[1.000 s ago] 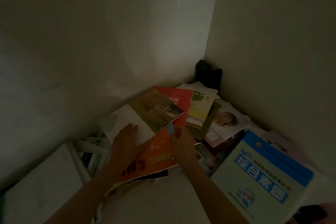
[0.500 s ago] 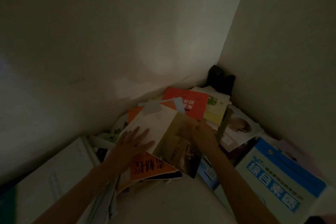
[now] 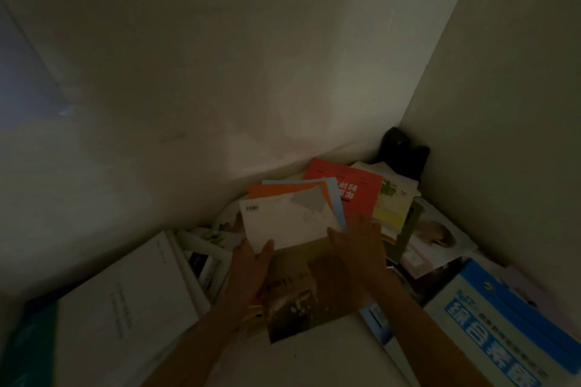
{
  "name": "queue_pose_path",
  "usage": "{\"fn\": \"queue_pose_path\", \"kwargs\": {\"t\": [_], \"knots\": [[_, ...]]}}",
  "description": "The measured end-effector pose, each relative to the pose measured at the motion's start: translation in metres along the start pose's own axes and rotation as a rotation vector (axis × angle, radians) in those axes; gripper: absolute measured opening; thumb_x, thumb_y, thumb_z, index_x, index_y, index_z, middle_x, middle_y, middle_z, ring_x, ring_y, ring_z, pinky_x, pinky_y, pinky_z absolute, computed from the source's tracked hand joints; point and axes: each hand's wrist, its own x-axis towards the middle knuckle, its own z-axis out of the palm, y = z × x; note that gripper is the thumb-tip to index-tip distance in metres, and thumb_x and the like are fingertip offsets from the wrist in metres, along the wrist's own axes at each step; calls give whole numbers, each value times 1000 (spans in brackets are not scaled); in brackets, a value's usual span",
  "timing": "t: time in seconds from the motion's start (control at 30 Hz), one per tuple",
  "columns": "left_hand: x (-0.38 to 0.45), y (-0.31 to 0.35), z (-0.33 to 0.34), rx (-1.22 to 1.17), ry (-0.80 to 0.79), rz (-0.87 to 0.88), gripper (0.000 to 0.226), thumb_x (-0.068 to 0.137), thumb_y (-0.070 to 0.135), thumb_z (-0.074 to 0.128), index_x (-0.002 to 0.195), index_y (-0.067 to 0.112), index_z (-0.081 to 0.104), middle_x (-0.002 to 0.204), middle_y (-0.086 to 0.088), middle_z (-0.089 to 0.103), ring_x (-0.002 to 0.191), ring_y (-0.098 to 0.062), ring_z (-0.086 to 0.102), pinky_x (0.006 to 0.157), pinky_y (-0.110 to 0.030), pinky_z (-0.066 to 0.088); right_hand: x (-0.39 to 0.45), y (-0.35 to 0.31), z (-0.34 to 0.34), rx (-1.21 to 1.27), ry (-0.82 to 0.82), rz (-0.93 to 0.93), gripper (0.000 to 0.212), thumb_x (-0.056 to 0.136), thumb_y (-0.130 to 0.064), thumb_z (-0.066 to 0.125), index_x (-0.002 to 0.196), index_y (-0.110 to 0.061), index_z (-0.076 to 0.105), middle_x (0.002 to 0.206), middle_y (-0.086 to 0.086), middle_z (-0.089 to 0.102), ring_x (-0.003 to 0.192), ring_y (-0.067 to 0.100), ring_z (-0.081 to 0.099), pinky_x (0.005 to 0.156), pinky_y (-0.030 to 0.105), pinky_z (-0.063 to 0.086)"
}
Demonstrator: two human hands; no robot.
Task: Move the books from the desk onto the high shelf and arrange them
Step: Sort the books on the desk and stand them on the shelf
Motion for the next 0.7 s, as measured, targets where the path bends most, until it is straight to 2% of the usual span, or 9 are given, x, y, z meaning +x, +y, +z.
{"fn": "queue_pose_path", "kwargs": {"t": [0.1, 0.17, 0.23, 0.3, 0.37, 0.43, 0.53, 0.63, 0.7], "knots": [[21, -4, 6, 174, -69, -30, 57, 93, 25, 51, 142, 9, 27, 140, -13, 40, 122, -29, 45, 103, -45, 40, 5, 2, 13, 136, -90, 215, 58, 93, -38, 48, 139, -10, 27, 148, 15, 23, 135, 39, 22, 110, 48, 22], [28, -4, 12, 289, -57, 25, 53, 93, 24, 49, 139, 5, 30, 138, -17, 41, 121, -30, 45, 103, -43, 39, -1, -3, 27, 104, -75, 285, 51, 91, -28, 42, 136, -8, 29, 143, 17, 28, 130, 40, 27, 108, 49, 23], [35, 0, 11, 393, 19, 144, 62, 92, 32, 50, 143, 4, 27, 147, -16, 30, 133, -30, 30, 112, -38, 25, -3, 2, 34, 201, -64, 327, 46, 86, -25, 43, 129, -9, 37, 131, 16, 40, 122, 37, 37, 107, 50, 27], [41, 10, 8, 465, 16, 141, 77, 91, 46, 49, 148, 6, 16, 154, -13, 16, 142, -26, 14, 115, -37, 12, 0, 11, 30, 418, -41, 349, 15, 81, -23, 49, 92, -13, 48, 97, 10, 51, 95, 26, 49, 93, 45, 44], [47, 20, 6, 507, -34, 155, 82, 88, 57, 45, 148, 9, 17, 151, -12, 24, 139, -28, 21, 114, -35, 14, 2, 17, 19, 527, -83, 387, 23, 85, -12, 52, 66, -14, 37, 72, 7, 46, 71, 21, 46, 67, 33, 41], [43, 31, 10, 509, -65, 170, 72, 93, 44, 48, 148, 10, 17, 149, -12, 28, 136, -27, 27, 106, -28, 15, 7, 21, 10, 530, -114, 396, 20, 86, -5, 52, 67, -4, 46, 76, 21, 50, 70, 28, 50, 63, 34, 40], [43, 38, 16, 490, -102, 227, 68, 95, 36, 48, 149, 12, 15, 150, -8, 28, 135, -23, 30, 103, -23, 18, 11, 26, 5, 675, -146, 427, 26, 87, -4, 55, 98, 19, 58, 101, 39, 55, 94, 45, 59, 82, 52, 50], [45, 47, 21, 386, -173, 274, 48, 93, 27, 52, 139, 15, 40, 135, -11, 48, 119, -24, 49, 101, -24, 34, 9, 32, 2, 672, -152, 368, 25, 89, -6, 53, 64, -7, 49, 69, 15, 49, 64, 22, 52, 64, 35, 44], [54, 45, 27, 299, -188, 290, 35, 92, 16, 52, 127, 15, 54, 113, -7, 60, 96, -17, 60, 88, -24, 49, 7, 46, 4, 769, -3, 388, 32, 87, -3, 55, 61, -17, 44, 64, 9, 47, 60, 21, 48, 60, 38, 40]]}}
